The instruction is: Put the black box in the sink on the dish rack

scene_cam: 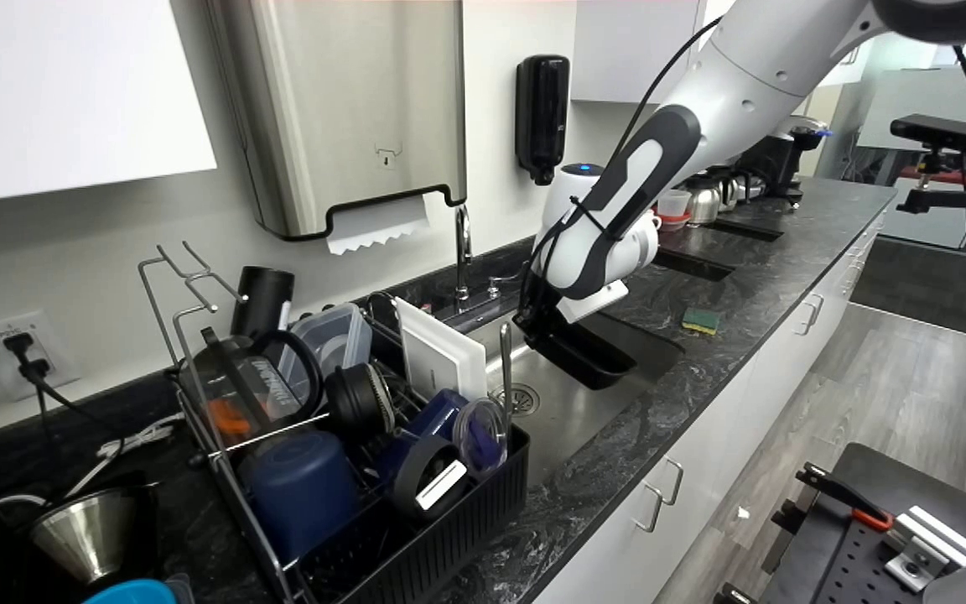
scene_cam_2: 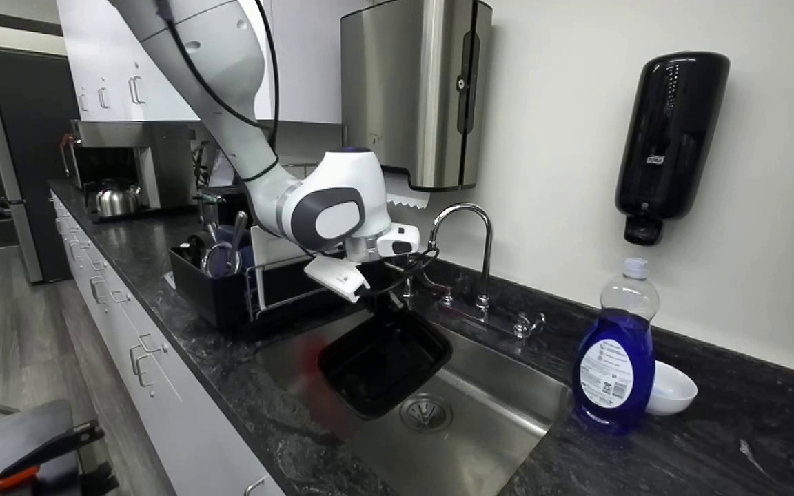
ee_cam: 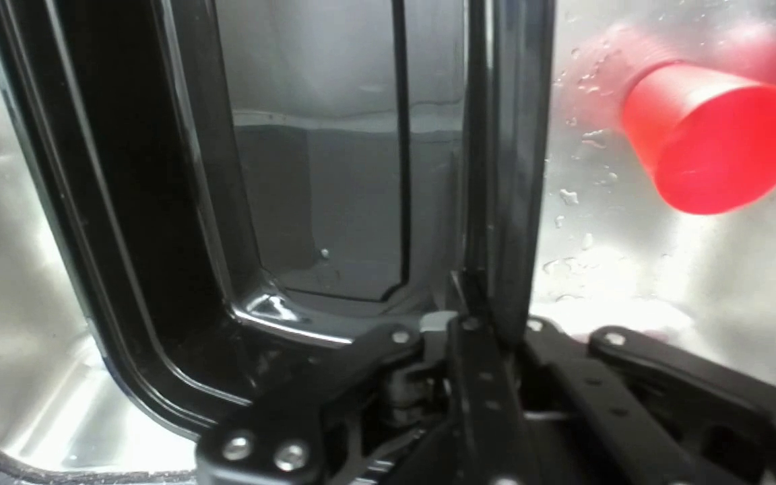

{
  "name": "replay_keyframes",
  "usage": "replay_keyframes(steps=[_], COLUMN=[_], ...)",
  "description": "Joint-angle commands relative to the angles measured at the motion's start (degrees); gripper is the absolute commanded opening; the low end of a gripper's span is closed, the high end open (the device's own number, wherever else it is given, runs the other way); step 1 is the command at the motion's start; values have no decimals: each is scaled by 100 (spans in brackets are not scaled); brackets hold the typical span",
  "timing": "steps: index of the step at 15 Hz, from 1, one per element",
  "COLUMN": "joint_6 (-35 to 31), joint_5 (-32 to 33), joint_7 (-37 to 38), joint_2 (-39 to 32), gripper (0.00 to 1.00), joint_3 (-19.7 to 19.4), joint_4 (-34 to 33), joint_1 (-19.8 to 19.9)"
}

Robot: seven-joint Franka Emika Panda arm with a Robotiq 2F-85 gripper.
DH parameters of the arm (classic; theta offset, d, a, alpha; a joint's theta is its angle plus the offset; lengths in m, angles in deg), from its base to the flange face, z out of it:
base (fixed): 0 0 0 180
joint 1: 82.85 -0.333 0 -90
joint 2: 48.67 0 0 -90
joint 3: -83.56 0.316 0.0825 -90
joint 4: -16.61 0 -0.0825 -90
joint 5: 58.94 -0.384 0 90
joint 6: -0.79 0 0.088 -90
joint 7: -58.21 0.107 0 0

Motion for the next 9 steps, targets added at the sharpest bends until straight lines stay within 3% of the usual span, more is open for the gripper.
replay_keyframes(steps=[1, 5, 9], joint_6=[-362, -247, 82], joint_5=[-487, -1834, -3103], joint_7=[-873, -2514, -4110], joint_2=[628, 957, 1047], gripper=[1, 1, 1], joint_3=[927, 2447, 3553], joint_4=[729, 1018, 1025], joint_1=[801, 2000, 3000])
